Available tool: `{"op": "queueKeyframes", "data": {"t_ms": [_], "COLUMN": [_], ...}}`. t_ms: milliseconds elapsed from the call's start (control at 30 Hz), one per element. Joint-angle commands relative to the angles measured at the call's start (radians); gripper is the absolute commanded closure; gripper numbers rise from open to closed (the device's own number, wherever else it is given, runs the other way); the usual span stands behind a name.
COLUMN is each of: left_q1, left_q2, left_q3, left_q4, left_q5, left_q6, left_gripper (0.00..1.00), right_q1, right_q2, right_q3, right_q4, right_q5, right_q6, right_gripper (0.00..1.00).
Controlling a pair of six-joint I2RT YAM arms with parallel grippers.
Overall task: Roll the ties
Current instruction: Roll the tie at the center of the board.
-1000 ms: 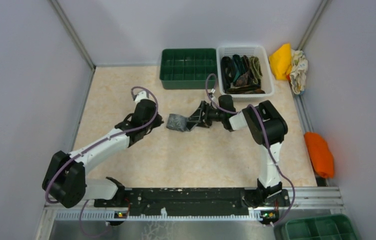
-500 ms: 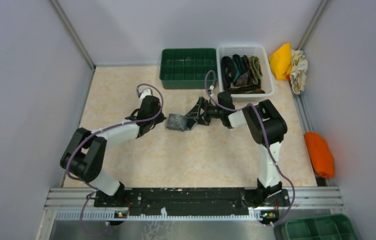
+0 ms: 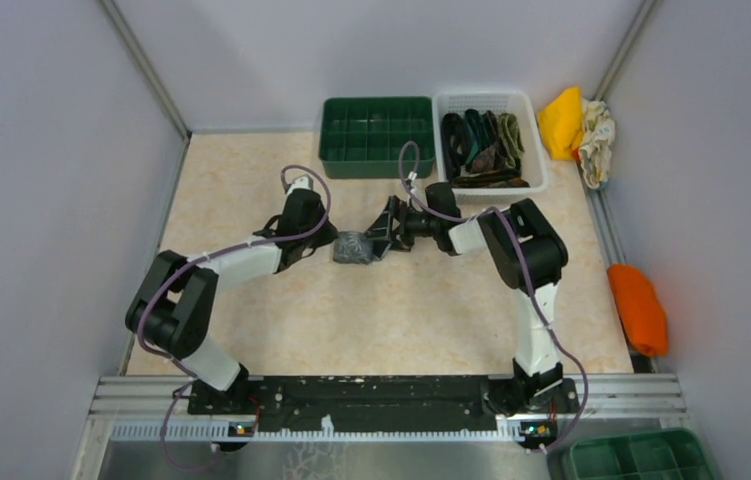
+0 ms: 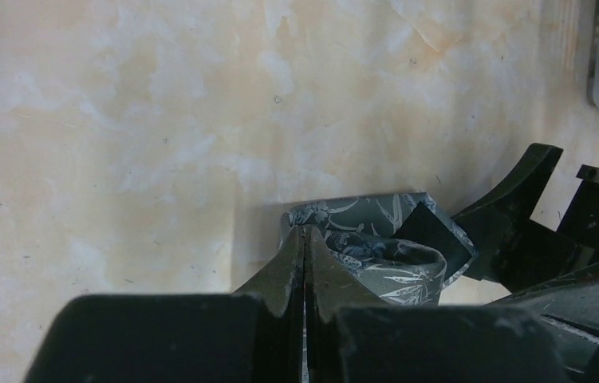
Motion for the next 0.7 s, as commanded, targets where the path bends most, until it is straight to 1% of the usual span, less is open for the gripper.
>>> {"op": "queueKeyframes", "data": {"t_ms": [0,267,500,667], "left_q1": [-0.001,-0.003,-0.004,-0.011], "left_q2": [-0.043,-0.047,-0.05,-0.065], "left_q3": [-0.02,-0.015,-0.029,-0.03], "left_q4": [0.007,-0.003,0.008,0.005], "left_q5": [0.046,0.085,0.13,0.141], "left_q6": [-0.031,-0.069,-0.104,-0.109], "left_gripper": [1.0,1.0,1.0,1.0], "right_q1": [0.04,0.081,0.106,0.13], "right_q2": [0.023,-0.002,0.003,0.008], "right_q3": [0.019,0.042,0.068,0.095], "right_q4": [-0.044,-0.134,-0.187,-0.257], "right_q5": [0.012,0.044,0.06,0.092], "right_q6": [-0.042,-0.101,-0.129,-0.17], "right_gripper": [0.15,0.15,0.15,0.15]}}
